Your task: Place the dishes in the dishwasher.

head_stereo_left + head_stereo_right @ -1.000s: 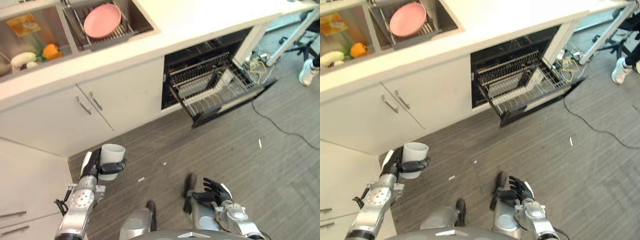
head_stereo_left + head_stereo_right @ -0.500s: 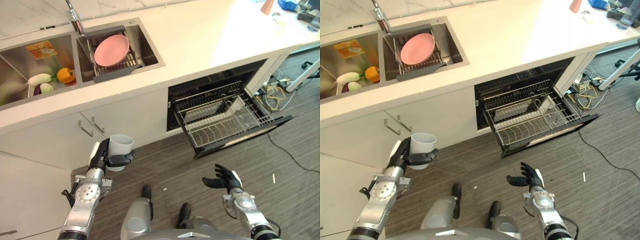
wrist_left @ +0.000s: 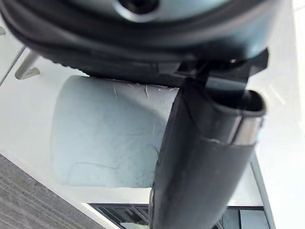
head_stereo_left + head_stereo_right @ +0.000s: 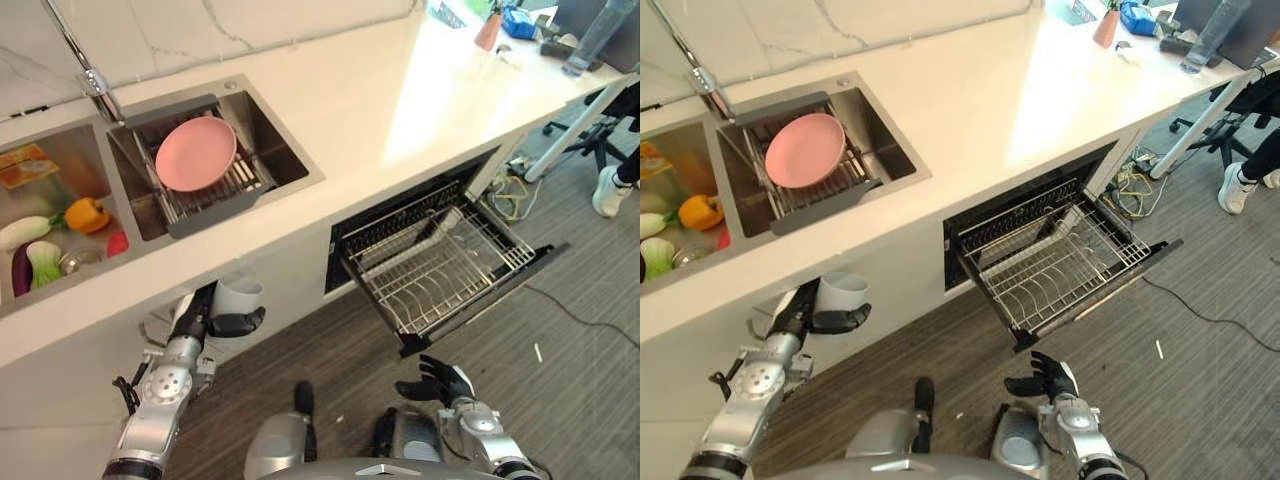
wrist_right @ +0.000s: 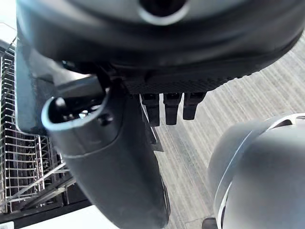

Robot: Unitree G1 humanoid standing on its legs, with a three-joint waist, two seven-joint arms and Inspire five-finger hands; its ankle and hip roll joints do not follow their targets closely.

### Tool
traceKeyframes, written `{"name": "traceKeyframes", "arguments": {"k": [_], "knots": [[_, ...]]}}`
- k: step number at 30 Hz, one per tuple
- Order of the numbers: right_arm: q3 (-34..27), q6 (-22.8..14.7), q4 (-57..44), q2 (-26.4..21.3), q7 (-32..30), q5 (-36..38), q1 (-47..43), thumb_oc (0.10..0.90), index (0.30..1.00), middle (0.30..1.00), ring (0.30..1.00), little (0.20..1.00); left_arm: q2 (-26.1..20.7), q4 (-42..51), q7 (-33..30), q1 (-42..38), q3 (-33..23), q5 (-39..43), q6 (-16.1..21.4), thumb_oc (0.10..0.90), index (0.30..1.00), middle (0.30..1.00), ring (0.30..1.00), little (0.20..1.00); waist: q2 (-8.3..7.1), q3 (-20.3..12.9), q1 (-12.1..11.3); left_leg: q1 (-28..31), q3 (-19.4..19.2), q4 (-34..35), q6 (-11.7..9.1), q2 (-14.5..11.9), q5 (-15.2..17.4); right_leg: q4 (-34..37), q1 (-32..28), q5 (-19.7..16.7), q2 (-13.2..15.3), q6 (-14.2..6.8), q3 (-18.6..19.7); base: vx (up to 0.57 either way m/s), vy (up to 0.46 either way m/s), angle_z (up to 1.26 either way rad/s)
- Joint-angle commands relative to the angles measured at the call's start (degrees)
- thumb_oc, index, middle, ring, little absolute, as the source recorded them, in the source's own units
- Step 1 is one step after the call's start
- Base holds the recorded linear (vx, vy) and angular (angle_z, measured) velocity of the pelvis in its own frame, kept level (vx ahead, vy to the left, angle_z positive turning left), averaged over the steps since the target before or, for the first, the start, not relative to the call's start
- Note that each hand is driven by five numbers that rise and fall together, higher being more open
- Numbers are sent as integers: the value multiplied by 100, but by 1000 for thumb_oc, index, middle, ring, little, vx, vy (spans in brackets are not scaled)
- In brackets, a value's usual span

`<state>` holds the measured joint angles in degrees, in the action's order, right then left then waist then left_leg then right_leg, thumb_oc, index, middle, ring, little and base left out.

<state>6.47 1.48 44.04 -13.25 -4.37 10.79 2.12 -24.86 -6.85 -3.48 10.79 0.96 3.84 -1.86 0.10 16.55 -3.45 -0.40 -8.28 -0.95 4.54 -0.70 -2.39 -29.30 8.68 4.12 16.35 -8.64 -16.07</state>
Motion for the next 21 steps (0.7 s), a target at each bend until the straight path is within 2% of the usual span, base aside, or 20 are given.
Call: {"name": "traceKeyframes", "arguments": {"k": [1, 2, 3, 4, 6, 9, 10, 12, 15, 17, 21], "knots": [[-274, -269, -241, -347, -118, -30, -236, 800, 900, 900, 900, 900, -248, 717, -170, -330, -152, -9, 541, 400, 300, 300, 300, 300, 124, -297, -99, -186, 333, -293, -454, -328, 483, 1113, -564, -240, 173, -46, -99, 38, -185, -17], [-276, -270, -240, -344, -118, -29, -236, 800, 900, 900, 900, 900, -253, 710, -172, -335, -148, -7, 545, 400, 300, 300, 300, 300, 129, -303, -100, -191, 337, -300, -459, -337, 490, 1155, -585, -256, 159, -45, -111, 33, -122, -18], [-289, -273, -208, -362, -124, 2, -244, 800, 900, 900, 900, 900, -297, 670, -208, -384, -144, 4, 561, 400, 300, 300, 300, 300, 61, -315, -82, -237, 381, -362, -533, -367, 531, 1507, -567, -513, 276, -117, 38, 55, -308, -20], [-239, -252, -195, -361, -106, -29, -237, 800, 900, 900, 900, 900, -303, 635, -231, -414, -176, -18, 576, 400, 300, 300, 300, 300, -95, -405, -173, -338, 314, -534, -650, -399, 610, 2300, -909, -559, 290, -254, -65, 62, -401, -4], [-136, -216, -132, -354, -81, -110, -229, 800, 900, 900, 900, 900, -261, 592, -243, -421, -195, 4, 571, 400, 300, 300, 300, 300, -163, -429, -273, -457, 226, -788, -780, -572, 588, 2606, -1098, -567, 187, -316, -245, 37, -314, -7], [-12, -205, -87, -385, 15, -143, -120, 800, 900, 900, 900, 900, -133, 513, -263, -407, -173, 105, 607, 400, 300, 300, 300, 300, -147, -461, -244, -338, 201, -694, -941, -819, 472, 2789, -1219, -492, -74, -248, -291, 51, -190, -22], [-12, -205, -87, -385, 15, -143, -120, 800, 900, 900, 900, 900, -133, 513, -263, -407, -173, 105, 607, 400, 300, 300, 300, 300, -147, -461, -244, -338, 201, -694, -941, -819, 472, 2789, -1219, -492, -74, -248, -291, 32, -125, -9], [-16, -202, -141, -408, 50, -114, 22, 800, 900, 900, 900, 900, -48, 472, -245, -452, -76, 141, 597, 400, 300, 300, 300, 300, -85, -474, -137, -230, 221, -509, -1057, -995, 305, 2917, -1336, -403, -281, -167, -327, 32, -158, -22], [-94, -227, -192, -440, 34, -4, 74, 800, 900, 900, 900, 900, -57, 462, -207, -546, 17, 175, 593, 400, 300, 300, 300, 300, -40, -483, -46, -165, 203, -404, -1110, -1080, 225, 2960, -1376, -359, -367, -138, -341, 31, -91, -3], [-258, -285, -247, -533, 41, 205, 95, 800, 900, 900, 900, 900, -172, 473, -159, -760, 127, 147, 588, 400, 300, 300, 300, 300, 28, -513, 108, -64, 123, -268, -1166, -1170, 158, 2956, -1377, -305, -445, -119, -360, 46, -44, -6], [-596, -354, -519, -658, 63, 579, 224, 800, 900, 900, 900, 900, -274, 443, -135, -990, 197, 108, 593, 400, 300, 300, 300, 300, 49, -535, 275, 72, -9, -190, -1198, -1221, 148, 2943, -1382, -280, -494, -109, -286, 41, -5, -7]]}}
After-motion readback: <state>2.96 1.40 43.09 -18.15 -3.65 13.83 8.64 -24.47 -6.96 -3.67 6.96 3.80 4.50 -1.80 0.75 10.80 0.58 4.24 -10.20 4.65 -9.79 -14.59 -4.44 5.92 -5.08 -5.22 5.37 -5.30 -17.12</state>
